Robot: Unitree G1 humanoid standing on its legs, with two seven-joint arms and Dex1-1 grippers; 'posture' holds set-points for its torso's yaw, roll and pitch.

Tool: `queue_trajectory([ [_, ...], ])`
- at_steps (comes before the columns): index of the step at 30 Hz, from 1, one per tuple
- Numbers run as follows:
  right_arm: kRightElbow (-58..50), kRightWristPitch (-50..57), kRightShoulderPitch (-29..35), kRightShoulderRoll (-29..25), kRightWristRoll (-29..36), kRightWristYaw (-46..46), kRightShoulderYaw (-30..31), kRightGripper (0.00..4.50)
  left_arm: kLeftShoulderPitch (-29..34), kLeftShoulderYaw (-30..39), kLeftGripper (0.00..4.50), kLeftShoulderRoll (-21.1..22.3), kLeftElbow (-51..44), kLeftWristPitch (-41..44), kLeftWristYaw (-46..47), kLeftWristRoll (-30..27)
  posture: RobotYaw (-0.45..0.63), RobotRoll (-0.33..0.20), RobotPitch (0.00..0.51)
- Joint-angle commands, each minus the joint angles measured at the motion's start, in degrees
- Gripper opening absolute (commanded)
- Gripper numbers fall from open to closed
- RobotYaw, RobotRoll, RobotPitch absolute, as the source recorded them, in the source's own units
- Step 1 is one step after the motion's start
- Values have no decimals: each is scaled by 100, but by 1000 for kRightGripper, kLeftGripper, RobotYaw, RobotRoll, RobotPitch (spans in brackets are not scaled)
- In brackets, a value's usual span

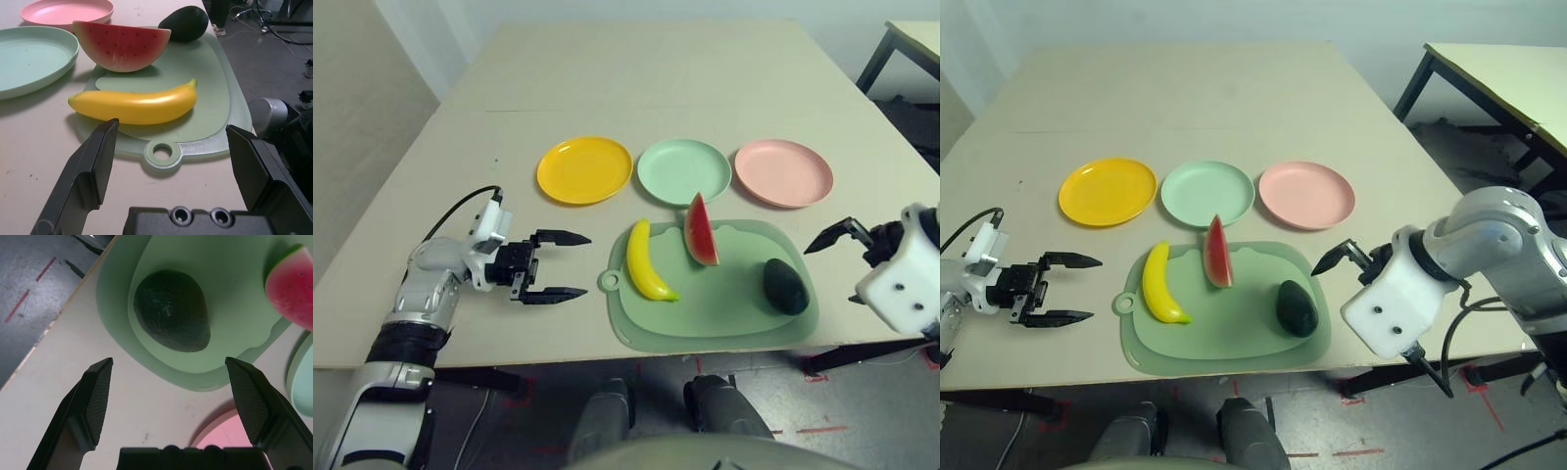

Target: Place the fruits into color-matched plates.

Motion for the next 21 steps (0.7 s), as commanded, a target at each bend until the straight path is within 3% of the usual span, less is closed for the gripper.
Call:
queue_trajectory([
  [1,102,-296,-240,88,-60,56,343,4500,-4,-97,4461,5,-68,51,-23,86,-55,0,101],
  [13,957,-1964,-1313,383,-168,56,1535,4500,-48,-45,4461,24,-71,119,-23,107,-41,0,109],
  [21,829,-2033,-1338,460,26,56,1998,4500,-43,38,4461,6,-164,213,-22,145,-24,0,115],
])
